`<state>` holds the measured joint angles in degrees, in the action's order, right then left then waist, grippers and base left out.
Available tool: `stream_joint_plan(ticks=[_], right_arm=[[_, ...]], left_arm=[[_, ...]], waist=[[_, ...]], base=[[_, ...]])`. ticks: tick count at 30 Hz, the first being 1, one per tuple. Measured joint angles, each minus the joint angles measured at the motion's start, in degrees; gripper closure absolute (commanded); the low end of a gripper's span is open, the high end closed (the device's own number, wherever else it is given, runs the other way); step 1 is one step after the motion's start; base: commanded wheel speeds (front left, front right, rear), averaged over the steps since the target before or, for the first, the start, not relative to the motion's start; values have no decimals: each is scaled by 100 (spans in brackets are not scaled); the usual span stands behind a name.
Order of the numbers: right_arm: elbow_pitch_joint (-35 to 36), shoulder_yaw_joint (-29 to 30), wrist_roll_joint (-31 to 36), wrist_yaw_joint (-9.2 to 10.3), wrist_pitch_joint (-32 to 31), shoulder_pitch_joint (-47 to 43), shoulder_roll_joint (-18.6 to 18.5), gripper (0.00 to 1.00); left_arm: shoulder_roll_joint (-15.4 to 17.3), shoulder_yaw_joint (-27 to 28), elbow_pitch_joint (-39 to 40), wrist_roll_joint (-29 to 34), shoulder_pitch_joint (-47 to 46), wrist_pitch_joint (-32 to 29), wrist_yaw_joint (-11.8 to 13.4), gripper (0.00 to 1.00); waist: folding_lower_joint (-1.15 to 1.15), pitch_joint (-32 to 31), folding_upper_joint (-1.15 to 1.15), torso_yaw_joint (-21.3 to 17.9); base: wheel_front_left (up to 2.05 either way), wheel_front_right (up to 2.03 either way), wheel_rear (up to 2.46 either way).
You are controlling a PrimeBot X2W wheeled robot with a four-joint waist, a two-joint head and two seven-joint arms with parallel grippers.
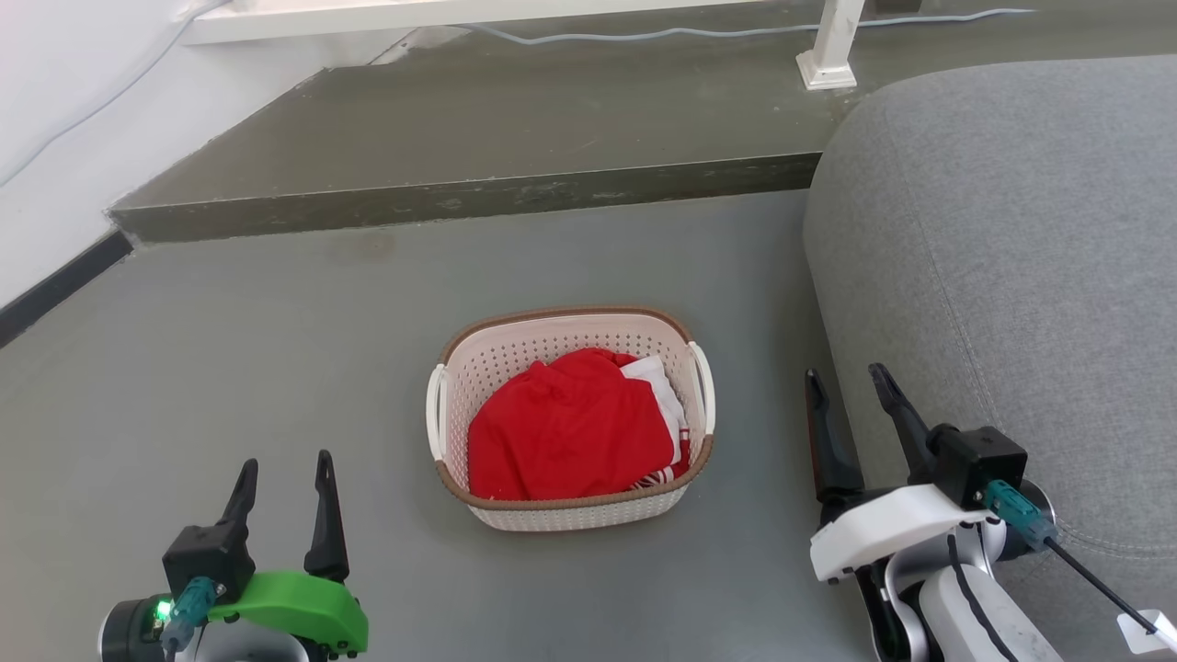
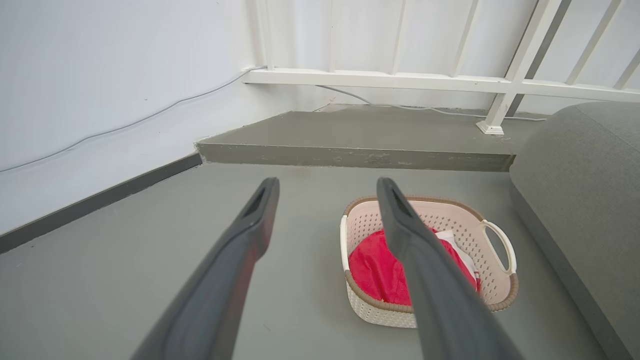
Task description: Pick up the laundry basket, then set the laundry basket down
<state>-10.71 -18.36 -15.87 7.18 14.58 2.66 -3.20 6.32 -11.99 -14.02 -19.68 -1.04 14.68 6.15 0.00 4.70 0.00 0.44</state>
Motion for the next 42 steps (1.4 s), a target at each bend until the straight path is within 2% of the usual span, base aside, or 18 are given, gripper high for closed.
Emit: stream_joint_plan(ticks=[14,42], right_arm=[[177,63,123,0,0,-187,15,0],[343,68,120,0,0,-449,40,0]], left_arm=[[-19,4,257,167,40,0,0,0],[-35,20,281,338,284,-1,0,0]], waist=[[0,-65,0,-46],[0,-198,0,-50]], base=[[0,0,0],[0,0,0]])
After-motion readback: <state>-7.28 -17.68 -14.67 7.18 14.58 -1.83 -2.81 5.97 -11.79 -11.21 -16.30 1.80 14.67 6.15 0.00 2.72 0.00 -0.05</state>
